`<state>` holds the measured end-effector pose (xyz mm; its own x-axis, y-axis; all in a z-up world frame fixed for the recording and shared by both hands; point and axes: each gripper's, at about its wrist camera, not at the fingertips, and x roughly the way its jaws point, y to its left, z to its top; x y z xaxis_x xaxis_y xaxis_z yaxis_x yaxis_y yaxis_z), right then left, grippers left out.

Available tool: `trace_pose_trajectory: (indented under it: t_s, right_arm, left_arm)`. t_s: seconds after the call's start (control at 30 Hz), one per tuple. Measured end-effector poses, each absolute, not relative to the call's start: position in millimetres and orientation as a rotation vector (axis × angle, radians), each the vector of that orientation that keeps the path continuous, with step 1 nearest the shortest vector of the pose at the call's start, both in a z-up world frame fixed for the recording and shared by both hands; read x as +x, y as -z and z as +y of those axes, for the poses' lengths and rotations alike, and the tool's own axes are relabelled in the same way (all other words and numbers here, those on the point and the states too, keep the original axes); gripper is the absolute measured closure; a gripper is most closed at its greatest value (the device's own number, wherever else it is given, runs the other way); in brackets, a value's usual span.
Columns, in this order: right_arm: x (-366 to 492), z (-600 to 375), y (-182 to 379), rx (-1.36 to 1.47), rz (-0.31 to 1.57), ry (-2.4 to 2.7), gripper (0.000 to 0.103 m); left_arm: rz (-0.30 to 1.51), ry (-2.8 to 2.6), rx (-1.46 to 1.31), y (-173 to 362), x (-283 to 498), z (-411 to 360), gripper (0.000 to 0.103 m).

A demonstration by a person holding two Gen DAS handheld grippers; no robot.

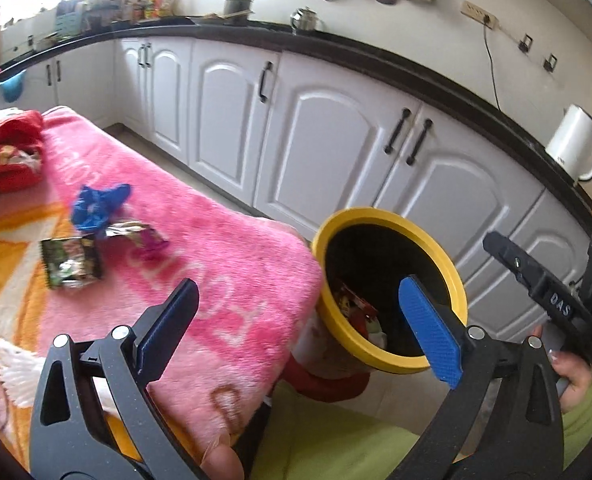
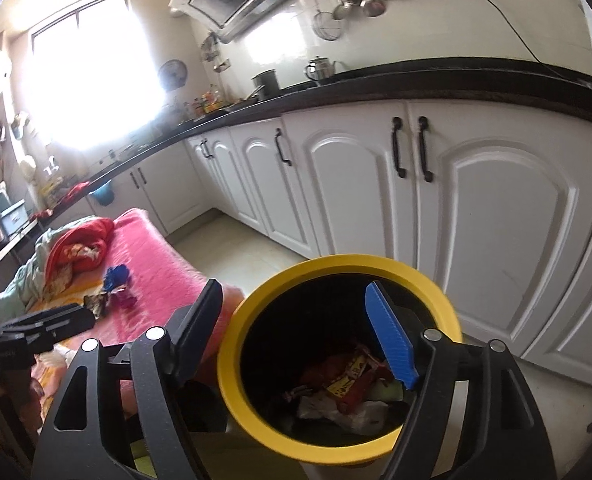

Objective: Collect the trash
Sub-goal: 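Move both open tools back toward the white tassel on the blanket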

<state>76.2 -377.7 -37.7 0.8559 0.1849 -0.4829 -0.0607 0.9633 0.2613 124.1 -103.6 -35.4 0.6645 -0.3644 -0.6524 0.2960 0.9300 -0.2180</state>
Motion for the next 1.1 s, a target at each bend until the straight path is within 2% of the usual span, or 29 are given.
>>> trace_pose_trajectory:
  t_s: [1.1]
  right_arm:
    - [92, -239, -1, 0.048, 0.549, -0.421, 0.027]
  left_arm:
    - [0.604, 0.11, -0.271, 9, 96, 50, 0.011]
